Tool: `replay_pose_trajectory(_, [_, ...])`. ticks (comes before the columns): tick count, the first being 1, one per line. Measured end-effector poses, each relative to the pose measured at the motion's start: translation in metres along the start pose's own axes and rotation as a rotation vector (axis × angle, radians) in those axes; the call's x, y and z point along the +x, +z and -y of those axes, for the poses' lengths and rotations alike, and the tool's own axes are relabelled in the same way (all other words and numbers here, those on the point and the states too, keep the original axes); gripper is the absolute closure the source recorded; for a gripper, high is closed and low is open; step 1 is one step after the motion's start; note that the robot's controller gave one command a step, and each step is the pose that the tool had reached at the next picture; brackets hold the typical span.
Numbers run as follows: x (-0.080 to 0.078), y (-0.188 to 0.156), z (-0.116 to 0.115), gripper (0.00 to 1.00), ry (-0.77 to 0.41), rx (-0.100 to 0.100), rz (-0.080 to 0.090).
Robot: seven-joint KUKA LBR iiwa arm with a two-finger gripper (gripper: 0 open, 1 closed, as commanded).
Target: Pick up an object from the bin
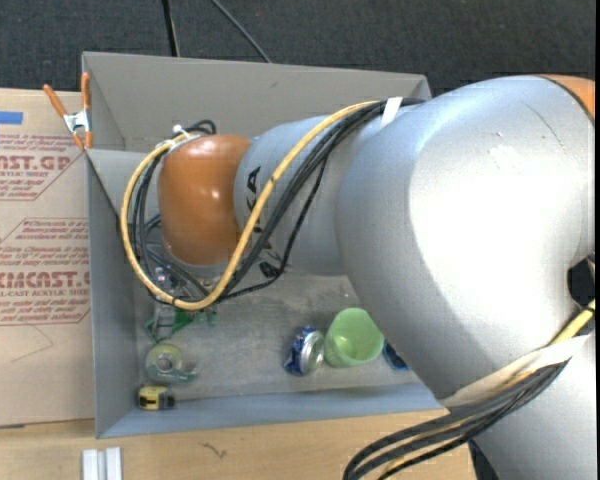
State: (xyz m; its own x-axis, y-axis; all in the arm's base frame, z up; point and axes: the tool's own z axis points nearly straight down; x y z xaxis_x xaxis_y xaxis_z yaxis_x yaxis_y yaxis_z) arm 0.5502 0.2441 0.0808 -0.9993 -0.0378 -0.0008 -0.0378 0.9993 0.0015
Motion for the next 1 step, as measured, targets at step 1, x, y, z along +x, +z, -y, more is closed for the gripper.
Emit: replay_pose_trajectory(1, [-0.002, -0.231, 0.0113, 1.0, -0.057, -0.002, 0.011])
